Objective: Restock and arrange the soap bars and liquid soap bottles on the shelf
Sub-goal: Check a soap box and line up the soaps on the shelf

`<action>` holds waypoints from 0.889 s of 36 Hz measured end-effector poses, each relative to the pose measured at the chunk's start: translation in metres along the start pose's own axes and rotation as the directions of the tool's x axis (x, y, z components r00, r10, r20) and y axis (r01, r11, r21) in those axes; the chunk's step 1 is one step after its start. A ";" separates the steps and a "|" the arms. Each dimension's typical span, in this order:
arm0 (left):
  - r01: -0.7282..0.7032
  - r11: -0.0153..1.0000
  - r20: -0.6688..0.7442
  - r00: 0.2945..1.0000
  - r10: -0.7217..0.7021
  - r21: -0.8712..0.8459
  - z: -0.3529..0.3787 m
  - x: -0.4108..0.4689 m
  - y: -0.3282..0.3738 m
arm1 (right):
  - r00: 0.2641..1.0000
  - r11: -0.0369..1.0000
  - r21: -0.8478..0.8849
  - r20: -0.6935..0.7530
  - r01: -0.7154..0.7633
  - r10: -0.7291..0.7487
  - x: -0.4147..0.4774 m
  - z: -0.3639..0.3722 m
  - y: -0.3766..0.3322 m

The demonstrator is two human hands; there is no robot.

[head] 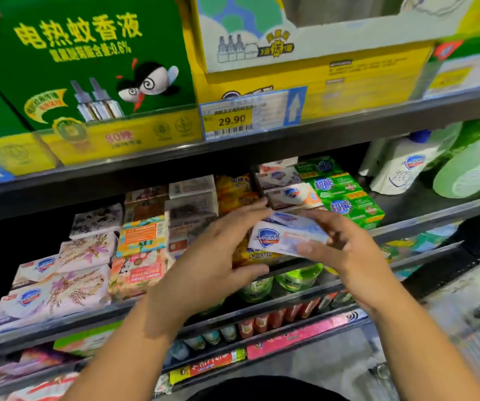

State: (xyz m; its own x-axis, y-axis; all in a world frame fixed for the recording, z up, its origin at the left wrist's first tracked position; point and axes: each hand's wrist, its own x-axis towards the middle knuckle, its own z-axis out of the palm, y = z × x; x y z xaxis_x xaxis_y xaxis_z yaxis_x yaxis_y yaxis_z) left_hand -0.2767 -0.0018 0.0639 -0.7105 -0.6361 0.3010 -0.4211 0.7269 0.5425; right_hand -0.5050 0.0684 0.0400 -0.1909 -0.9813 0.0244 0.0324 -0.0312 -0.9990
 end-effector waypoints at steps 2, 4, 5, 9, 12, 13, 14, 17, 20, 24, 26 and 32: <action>0.020 0.992 -0.142 0.989 -0.037 -0.122 0.007 -0.003 0.003 | 0.997 0.998 0.043 0.065 -0.036 0.033 -0.004 0.002 -0.002; 0.092 0.961 -0.210 0.966 -0.149 -0.261 0.008 -0.005 0.007 | 0.990 0.995 0.073 0.126 -0.065 0.055 -0.008 0.003 -0.003; 0.124 0.923 -0.206 0.956 -0.210 -0.364 0.009 -0.006 0.009 | 0.987 0.995 0.068 0.150 -0.069 0.058 -0.010 0.001 -0.002; 0.200 0.657 -0.111 0.910 -0.400 -0.727 0.016 -0.009 0.019 | 0.960 0.998 0.029 0.277 -0.063 0.052 -0.016 0.002 0.001; 0.287 0.560 -0.082 0.837 -0.542 -0.777 0.021 -0.013 0.022 | 0.979 0.995 0.065 0.198 -0.071 0.057 -0.016 0.011 0.007; 0.307 0.564 -0.073 0.831 -0.551 -0.767 0.023 -0.015 0.020 | 0.987 0.997 0.056 0.154 -0.052 0.043 -0.015 0.014 0.009; 0.322 0.590 -0.057 0.844 -0.533 -0.740 0.024 -0.017 0.017 | 0.993 0.999 0.038 0.113 -0.031 0.027 -0.013 0.017 0.010; 0.346 0.714 0.026 0.908 -0.418 -0.609 0.022 -0.026 0.012 | 1.000 0.998 0.064 0.026 0.009 -0.010 -0.010 0.022 0.011; 0.328 0.853 0.105 0.944 -0.313 -0.406 0.017 -0.030 0.008 | 0.999 0.984 0.177 0.012 -0.037 0.036 -0.007 0.022 0.008; 0.238 0.965 -0.032 0.969 -0.243 -0.113 0.015 -0.030 0.001 | 0.975 0.937 0.319 0.205 -0.144 0.080 -0.003 0.013 0.013; 0.225 0.963 -0.094 0.966 -0.240 -0.151 0.014 -0.030 -0.003 | 0.943 0.927 0.338 0.329 -0.165 0.048 -0.002 0.006 0.017; 0.312 0.882 -0.095 0.926 -0.365 -0.352 0.014 -0.024 0.008 | 0.970 0.980 0.195 0.241 -0.038 -0.011 0.000 0.005 0.018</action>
State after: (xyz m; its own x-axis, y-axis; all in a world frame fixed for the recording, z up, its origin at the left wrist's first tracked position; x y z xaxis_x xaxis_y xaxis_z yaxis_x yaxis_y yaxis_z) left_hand -0.2707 0.0233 0.0501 -0.4504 -0.8792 0.1553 -0.3944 0.3519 0.8489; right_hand -0.4993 0.0670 0.0220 0.0513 -0.9977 0.0433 0.2302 -0.0304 -0.9727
